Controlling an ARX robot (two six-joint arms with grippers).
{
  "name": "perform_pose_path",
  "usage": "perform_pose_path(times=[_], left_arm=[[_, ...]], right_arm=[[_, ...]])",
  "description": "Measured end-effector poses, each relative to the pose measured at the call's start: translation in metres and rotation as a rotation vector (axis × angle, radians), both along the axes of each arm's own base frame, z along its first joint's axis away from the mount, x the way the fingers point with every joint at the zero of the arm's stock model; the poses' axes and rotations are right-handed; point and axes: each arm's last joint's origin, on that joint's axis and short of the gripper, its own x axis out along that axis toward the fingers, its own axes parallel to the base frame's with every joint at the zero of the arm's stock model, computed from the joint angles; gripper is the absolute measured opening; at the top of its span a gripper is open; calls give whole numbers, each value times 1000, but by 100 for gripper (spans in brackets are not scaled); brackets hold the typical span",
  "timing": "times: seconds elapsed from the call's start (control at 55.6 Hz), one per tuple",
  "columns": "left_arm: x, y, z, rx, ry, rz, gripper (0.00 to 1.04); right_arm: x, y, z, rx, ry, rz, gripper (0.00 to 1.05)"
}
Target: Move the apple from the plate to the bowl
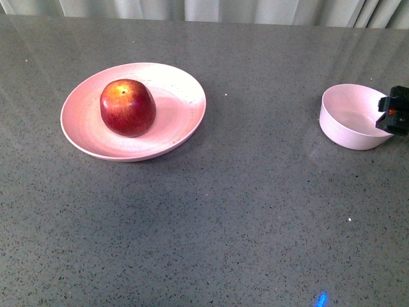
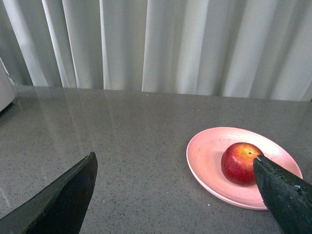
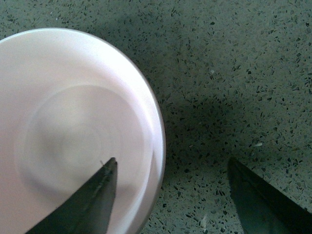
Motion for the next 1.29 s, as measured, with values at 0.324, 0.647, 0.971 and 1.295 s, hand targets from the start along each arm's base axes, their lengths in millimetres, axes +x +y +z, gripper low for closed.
perform_pose_path(times=[0.324, 0.647, 0.971, 1.295], left_arm=[[0, 0, 0, 0, -1, 0, 96], [0, 0, 0, 0, 0, 0, 96], [0, 0, 0, 0, 0, 0, 96], [0, 0, 0, 0, 0, 0, 96]], right_arm=[[2, 10, 2, 47, 8, 3, 14], [1, 47, 10, 108, 1, 58, 2], [18, 108, 9, 174, 17, 108, 2], [26, 119, 9, 174, 16, 110, 12]])
